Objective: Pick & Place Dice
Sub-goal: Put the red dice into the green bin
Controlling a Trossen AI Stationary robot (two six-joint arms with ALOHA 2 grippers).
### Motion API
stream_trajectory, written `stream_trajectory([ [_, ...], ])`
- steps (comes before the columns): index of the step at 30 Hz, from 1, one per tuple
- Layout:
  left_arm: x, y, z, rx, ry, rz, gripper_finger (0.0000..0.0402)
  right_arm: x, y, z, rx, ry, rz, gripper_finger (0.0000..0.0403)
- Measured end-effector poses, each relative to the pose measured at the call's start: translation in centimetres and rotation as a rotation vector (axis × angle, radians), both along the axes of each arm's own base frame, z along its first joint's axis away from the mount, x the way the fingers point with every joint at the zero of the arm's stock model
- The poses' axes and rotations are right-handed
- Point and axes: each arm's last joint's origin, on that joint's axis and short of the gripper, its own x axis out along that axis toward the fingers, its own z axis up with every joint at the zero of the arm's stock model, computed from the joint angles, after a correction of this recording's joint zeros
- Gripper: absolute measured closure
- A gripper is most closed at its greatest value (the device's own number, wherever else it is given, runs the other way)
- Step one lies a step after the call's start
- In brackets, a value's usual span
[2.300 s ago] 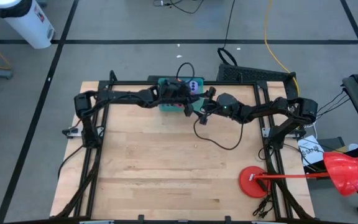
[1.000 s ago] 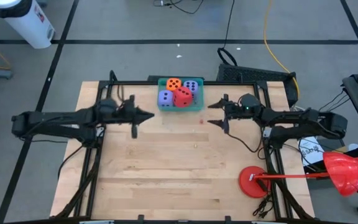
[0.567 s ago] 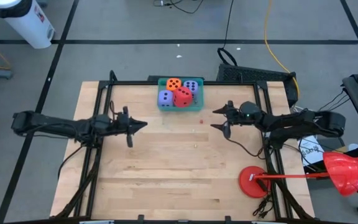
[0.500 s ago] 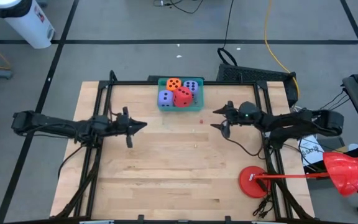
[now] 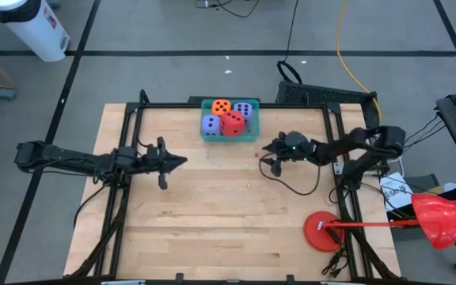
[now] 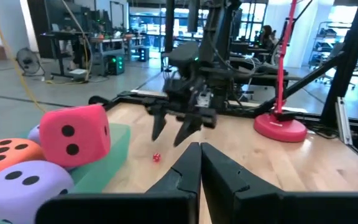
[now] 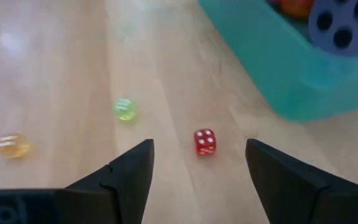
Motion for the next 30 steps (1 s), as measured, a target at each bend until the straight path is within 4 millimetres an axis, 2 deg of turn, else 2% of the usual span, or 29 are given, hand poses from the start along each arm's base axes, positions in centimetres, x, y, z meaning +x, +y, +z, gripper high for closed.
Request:
stream_trajectory([
  [8,0.0,0.0,0.0,-0.003,0.002,-0.018,0.0376,2.1,-0.6,-1.3,-0.004,0.056,-0.039,0.0161],
  [14,0.0,-0.1,-0.1,-0.003,0.009,-0.028,0.0376,2.7,-0.8,-1.7,-0.021,0.079,-0.048,0.017],
  [23,0.0,-0.2,-0.1,-0.004,0.01,-0.047,0.0376,2.7,-0.7,-1.7,-0.023,0.078,-0.028,0.0256],
  [30,0.0,-0.2,-0.1,-0.005,0.01,-0.047,0.0376,2.6,-0.7,-1.8,-0.028,0.092,-0.007,0.0303],
])
